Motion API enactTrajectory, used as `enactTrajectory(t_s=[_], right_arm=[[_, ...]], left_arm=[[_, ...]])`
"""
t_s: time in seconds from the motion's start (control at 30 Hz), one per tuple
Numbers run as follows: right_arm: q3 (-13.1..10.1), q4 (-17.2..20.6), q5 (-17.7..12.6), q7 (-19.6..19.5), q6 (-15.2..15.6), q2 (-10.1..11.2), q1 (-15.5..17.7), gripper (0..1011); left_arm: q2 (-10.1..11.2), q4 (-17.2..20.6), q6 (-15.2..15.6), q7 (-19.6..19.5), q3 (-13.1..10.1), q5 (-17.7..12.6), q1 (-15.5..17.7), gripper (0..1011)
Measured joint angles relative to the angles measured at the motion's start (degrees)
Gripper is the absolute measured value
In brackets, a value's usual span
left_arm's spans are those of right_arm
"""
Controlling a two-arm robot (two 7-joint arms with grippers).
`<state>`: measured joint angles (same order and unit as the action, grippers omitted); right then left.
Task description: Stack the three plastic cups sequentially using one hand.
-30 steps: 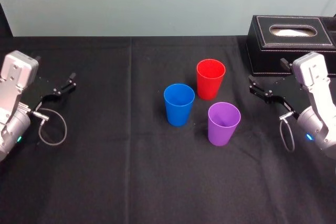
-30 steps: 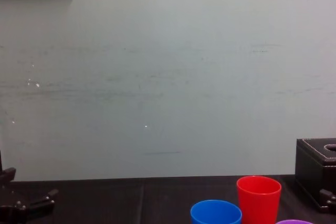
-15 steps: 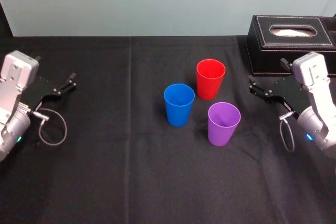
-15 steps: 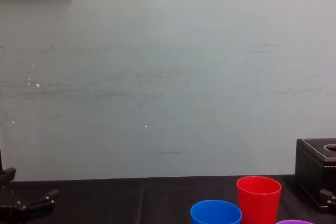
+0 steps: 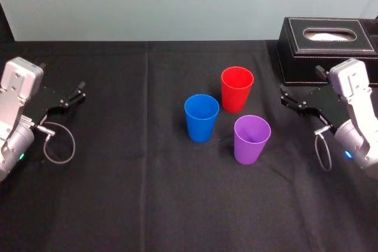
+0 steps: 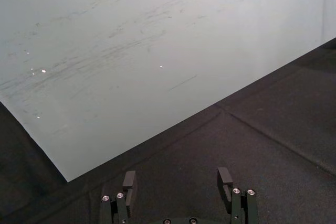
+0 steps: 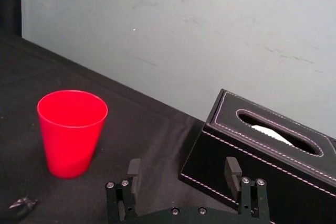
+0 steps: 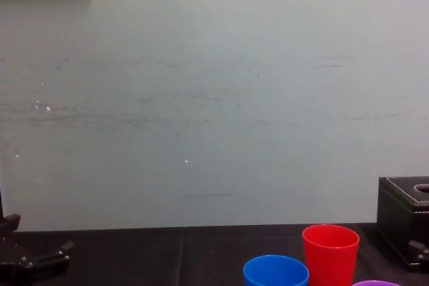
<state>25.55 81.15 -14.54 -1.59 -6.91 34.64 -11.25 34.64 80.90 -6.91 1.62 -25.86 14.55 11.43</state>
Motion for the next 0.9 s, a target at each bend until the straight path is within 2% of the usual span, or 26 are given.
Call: enactTrajectory(t_s=[0.2, 0.33, 0.5, 0.7, 0.9], right_arm=[[-2.0, 2.2, -0.5, 0.1, -0.3, 0.5, 2.1, 1004], [-4.0, 4.9, -2.4, 1.3, -0.8, 1.5, 4.6, 1004], [-6.3, 8.5, -5.8, 4.5, -0.7, 3.9, 8.2, 1004], [-8.7, 12.2, -11.1, 11.8, -1.5, 7.9, 14.3, 1004], [-9.0, 13.2, -12.1, 15.7, -3.2, 9.2, 17.9, 1004]], left_arm=[[0.0, 0.0, 0.0, 0.0, 0.0, 0.0, 0.0, 1005], [0.0, 0.0, 0.0, 0.0, 0.0, 0.0, 0.0, 1005], [0.0, 0.0, 0.0, 0.0, 0.0, 0.0, 0.0, 1005], [0.0, 0.0, 0.0, 0.0, 0.0, 0.0, 0.0, 1005], [0.0, 0.0, 0.0, 0.0, 0.0, 0.0, 0.0, 1005]])
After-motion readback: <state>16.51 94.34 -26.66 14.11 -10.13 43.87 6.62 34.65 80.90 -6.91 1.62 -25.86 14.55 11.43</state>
